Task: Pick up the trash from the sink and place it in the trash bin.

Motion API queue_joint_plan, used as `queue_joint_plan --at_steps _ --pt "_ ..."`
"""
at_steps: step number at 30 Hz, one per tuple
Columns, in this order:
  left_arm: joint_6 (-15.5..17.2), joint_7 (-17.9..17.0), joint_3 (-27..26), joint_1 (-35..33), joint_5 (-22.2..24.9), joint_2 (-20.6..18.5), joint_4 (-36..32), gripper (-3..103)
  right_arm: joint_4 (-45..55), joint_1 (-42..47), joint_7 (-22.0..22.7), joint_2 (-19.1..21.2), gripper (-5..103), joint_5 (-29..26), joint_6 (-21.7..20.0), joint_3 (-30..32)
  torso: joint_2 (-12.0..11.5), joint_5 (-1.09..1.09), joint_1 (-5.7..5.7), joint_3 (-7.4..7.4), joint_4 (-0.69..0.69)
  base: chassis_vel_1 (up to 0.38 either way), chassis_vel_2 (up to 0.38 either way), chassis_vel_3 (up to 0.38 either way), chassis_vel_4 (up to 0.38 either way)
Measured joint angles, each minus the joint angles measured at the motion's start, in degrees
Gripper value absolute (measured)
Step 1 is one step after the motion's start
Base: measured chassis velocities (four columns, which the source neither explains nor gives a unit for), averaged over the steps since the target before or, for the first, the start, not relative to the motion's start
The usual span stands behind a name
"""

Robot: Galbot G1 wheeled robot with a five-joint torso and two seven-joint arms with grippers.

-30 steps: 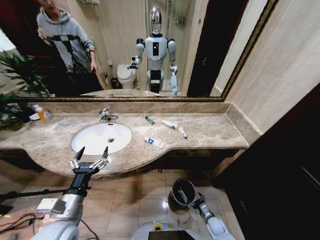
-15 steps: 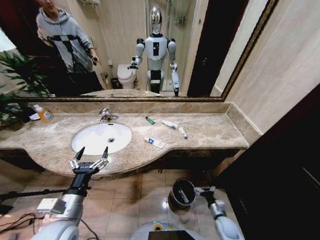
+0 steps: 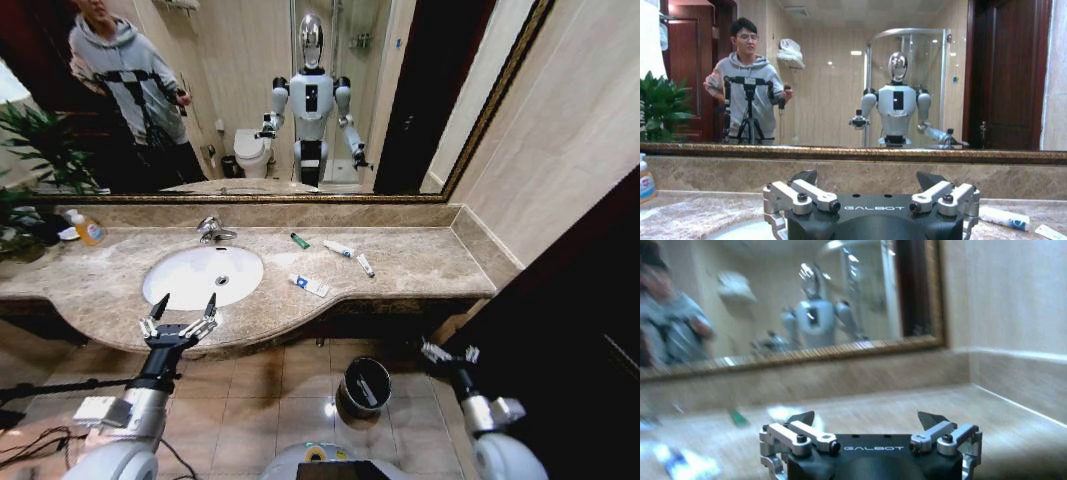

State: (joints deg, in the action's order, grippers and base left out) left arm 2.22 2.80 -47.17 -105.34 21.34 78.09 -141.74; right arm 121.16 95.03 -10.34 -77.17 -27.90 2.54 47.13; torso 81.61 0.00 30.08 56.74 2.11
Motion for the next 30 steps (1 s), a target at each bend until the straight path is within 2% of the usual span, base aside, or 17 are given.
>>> queue_joint_plan --at_steps 2,5,6,7,12,16,18,19,30 --pt "0.0 0.0 0.0 0.0 0.0 0.0 0.0 100 0.12 -5.75 -0.36 3.23 100 -1.39 -4.57 -2.13 0.0 0.01 0.01 0.0 0.01 0.0 0.0 0.0 0.0" --pt "0.0 0.0 0.0 0.0 0.0 0.0 0.0 100 -3.46 -11.37 -3.44 6.92 100 1.4 -5.39 -4.3 -0.01 0.01 0.02 0.01 0.01 0.0 0.0 0.0 0.0" --pt "0.0 0.0 0.0 0.0 0.0 0.0 0.0 100 -3.46 -11.37 -3.44 6.92 100 1.4 -5.39 -4.3 -0.01 0.01 0.02 0.01 0.01 0.0 0.0 0.0 0.0" --pt "0.0 0.0 0.0 0.0 0.0 0.0 0.0 100 -6.77 -15.26 -5.37 9.04 100 4.0 -5.56 -5.94 -0.01 0.0 0.02 0.01 0.01 0.0 0.0 0.0 0.0" --pt "0.0 -0.01 -0.01 0.0 0.0 0.0 0.0 100 -14.4 -24.13 -4.67 12.15 100 5.92 -7.96 -11.66 -0.01 0.01 0.02 0.01 0.01 0.0 0.0 0.0 0.0" --pt "0.0 0.0 0.0 0.0 0.0 0.0 0.0 100 -19.31 -29.78 -2.94 12.57 100 6.72 -9.5 -15.52 -0.01 0.0 0.02 0.02 0.0 0.0 0.0 0.0 0.0" --pt "0.0 0.0 0.0 0.0 0.0 0.0 0.0 100 -25.44 -36.17 -1.41 12.16 100 6.64 -11.11 -20.85 -0.02 0.0 0.01 0.01 0.01 0.0 0.0 0.0 0.0" --pt "0.0 0.0 0.0 0.0 0.0 0.0 0.0 100 -27.05 -37.46 -1.31 11.75 100 6.97 -11.27 -21.65 -0.02 0.0 0.01 0.01 0.01 0.0 0.0 0.0 0.0" --pt "0.0 -0.01 0.0 0.0 0.0 0.0 0.0 100 -32.73 -41.58 -0.92 11.05 102 7.78 -12.41 -25.25 -0.02 0.0 0.0 0.0 0.0 0.0 0.0 0.0 0.0"
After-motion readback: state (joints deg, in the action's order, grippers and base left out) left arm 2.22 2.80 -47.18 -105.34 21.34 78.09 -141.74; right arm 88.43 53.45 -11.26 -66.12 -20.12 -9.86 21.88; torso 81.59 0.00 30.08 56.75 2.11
